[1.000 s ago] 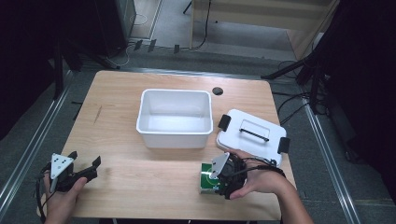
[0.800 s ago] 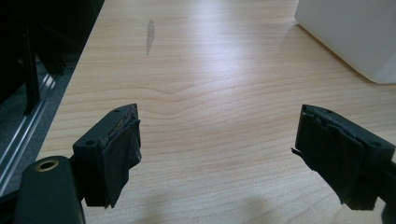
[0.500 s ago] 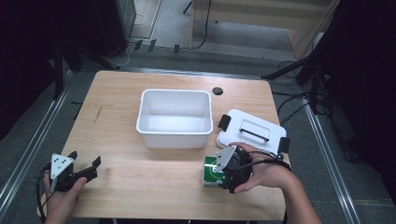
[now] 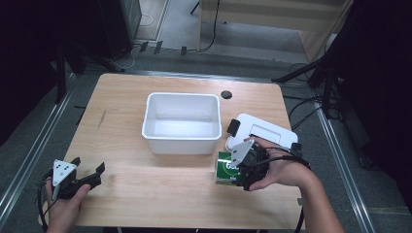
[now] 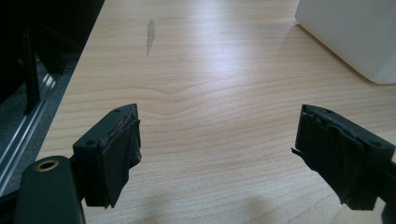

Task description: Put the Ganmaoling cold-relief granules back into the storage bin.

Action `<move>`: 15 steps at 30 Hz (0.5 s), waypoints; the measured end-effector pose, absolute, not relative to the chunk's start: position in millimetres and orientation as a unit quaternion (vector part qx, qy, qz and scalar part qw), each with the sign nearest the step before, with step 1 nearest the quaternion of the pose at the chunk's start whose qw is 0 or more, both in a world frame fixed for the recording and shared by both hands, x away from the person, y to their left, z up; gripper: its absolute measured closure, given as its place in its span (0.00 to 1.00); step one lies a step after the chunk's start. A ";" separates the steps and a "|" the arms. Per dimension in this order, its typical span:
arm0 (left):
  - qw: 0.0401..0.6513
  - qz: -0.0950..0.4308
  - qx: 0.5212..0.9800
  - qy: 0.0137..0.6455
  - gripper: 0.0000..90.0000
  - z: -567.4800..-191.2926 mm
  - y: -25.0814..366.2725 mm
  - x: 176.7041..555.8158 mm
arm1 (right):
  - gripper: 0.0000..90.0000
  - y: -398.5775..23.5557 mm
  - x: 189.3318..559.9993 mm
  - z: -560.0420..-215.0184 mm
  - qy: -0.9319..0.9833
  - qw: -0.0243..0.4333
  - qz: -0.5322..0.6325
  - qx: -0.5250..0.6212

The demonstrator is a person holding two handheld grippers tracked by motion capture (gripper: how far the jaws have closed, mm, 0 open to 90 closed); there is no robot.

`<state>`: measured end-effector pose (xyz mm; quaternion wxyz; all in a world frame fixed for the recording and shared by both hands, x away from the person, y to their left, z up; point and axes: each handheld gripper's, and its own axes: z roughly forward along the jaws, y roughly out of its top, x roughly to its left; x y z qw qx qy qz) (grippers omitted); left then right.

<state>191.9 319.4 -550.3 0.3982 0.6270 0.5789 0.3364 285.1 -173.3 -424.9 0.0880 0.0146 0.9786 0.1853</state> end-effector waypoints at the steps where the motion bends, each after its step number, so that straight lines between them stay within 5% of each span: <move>1: 0.399 0.336 0.627 0.579 0.16 -550.3 319.4 191.9 | 0.19 -174.4 286.5 -423.7 0.979 0.089 0.185 0.015; 15: 0.398 0.336 0.628 0.578 0.16 -550.3 319.5 192.0 | 0.19 -187.7 305.1 -416.9 0.978 0.091 0.184 0.025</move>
